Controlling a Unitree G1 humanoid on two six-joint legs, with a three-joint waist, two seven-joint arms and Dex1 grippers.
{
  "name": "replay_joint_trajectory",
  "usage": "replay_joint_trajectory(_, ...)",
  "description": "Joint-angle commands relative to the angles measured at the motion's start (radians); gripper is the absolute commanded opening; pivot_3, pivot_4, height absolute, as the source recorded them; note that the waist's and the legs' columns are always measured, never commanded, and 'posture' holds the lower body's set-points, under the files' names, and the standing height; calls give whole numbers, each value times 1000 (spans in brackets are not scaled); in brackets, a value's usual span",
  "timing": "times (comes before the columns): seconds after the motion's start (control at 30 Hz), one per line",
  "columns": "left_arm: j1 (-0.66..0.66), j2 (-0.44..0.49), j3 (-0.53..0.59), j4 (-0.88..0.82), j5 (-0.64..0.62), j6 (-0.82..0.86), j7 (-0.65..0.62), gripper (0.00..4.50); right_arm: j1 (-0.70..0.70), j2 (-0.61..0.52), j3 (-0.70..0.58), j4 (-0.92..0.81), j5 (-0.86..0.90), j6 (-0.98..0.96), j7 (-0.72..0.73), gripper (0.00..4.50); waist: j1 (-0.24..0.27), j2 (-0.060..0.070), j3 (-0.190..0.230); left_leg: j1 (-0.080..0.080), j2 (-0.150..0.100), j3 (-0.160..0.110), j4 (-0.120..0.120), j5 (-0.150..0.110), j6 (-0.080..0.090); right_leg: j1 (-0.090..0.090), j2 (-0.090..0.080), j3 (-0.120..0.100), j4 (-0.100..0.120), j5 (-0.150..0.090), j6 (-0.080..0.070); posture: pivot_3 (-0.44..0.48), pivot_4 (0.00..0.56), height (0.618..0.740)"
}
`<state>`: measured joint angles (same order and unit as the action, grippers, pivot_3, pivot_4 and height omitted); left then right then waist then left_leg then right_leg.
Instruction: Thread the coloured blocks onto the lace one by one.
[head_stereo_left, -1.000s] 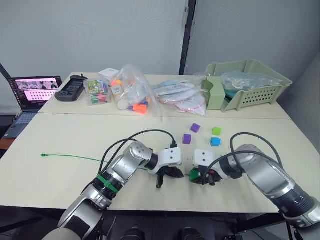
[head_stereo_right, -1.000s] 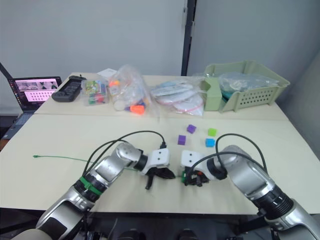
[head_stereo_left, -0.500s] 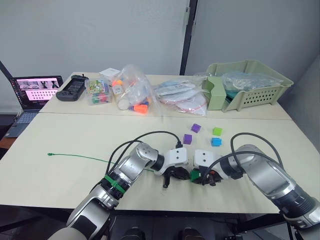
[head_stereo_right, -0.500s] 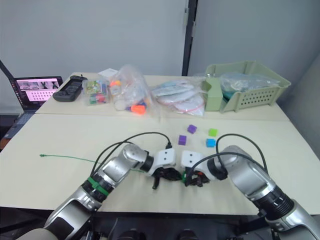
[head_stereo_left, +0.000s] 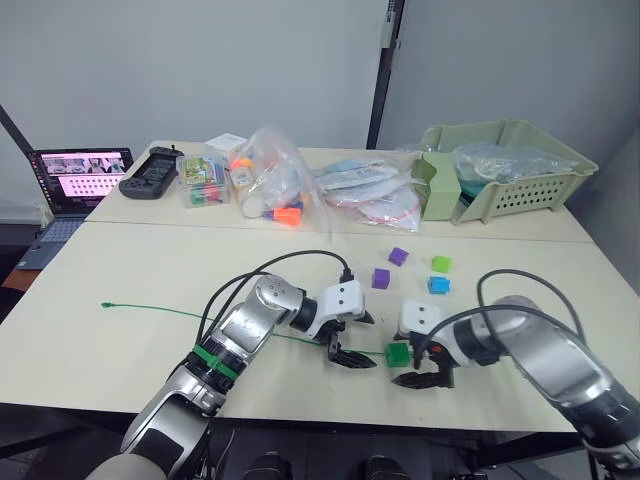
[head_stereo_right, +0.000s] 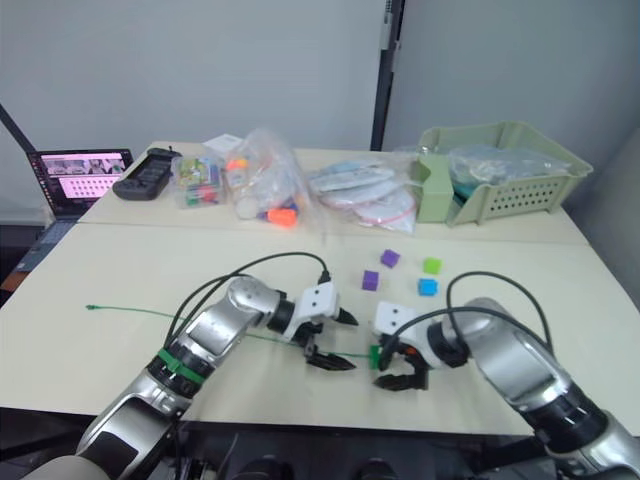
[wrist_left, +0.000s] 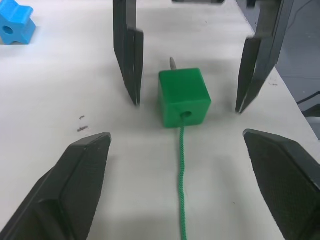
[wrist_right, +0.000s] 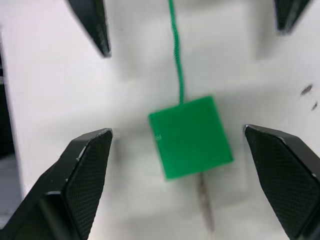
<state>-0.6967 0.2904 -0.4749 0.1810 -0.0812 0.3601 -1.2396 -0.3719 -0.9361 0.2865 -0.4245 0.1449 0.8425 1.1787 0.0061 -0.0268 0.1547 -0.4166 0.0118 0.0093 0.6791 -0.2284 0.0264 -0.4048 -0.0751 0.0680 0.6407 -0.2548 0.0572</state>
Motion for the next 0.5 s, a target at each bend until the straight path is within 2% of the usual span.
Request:
replay_joint_trajectory(0.03,1,-33,-10,-36,-2,-20,28,4462,45,-51,-96,-83,50,35,-14,4500,1,0,0,0,0,0,0,0,0,0,0,0,0,0,0,0,150,734)
replay_joint_trajectory(0.2,6,-75,-15,-17,5,-4,79,4462,153,-101,-185,-121,72,50,-68,4500,3,0,0,0,0,1,0,0,0,0,1,0,0,0,0,0,150,734)
replay_joint_trajectory(0.5,16,-130,-45,15,36,11,160,4462,172,-129,-219,-108,89,20,-119,4500,-2,0,0,0,0,1,0,0,0,0,1,0,0,0,0,0,150,734)
